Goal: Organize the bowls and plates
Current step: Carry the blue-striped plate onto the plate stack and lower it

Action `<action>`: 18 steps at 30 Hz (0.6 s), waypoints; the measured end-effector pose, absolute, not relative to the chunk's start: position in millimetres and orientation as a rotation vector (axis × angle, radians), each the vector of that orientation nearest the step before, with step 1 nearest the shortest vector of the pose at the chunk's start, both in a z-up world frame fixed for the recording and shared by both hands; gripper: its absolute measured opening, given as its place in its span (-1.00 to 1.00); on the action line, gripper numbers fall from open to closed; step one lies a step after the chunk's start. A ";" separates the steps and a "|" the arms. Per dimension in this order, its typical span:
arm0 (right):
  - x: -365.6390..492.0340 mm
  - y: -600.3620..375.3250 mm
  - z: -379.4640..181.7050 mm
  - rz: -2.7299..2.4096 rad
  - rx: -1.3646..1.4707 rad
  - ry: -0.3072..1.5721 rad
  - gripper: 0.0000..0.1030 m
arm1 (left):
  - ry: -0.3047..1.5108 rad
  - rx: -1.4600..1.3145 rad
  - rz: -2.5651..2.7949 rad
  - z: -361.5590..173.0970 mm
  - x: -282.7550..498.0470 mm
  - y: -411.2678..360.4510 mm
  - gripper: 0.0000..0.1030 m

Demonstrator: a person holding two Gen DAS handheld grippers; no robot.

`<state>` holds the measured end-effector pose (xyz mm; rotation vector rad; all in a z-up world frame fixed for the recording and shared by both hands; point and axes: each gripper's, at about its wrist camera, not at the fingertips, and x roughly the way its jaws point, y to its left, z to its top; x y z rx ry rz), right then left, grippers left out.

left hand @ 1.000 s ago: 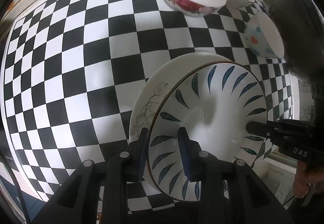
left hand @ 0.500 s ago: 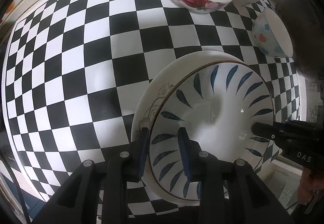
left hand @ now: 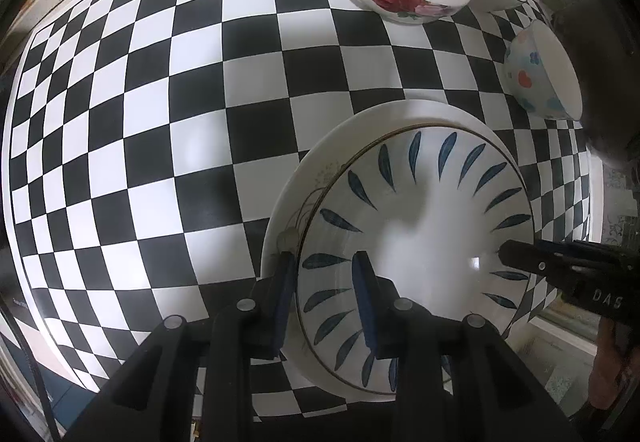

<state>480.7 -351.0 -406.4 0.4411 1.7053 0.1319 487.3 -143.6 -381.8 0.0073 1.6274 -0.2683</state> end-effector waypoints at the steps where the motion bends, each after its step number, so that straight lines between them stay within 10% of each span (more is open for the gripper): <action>1: 481.0 -352.0 -406.4 0.132 0.445 1.704 -0.52 | 1.627 0.005 -0.266 -382.0 487.1 -144.1 -0.47; 18: 465.0 -336.9 -374.4 0.021 0.244 1.631 -0.52 | 1.599 0.019 -0.234 -369.7 460.2 -135.9 -0.47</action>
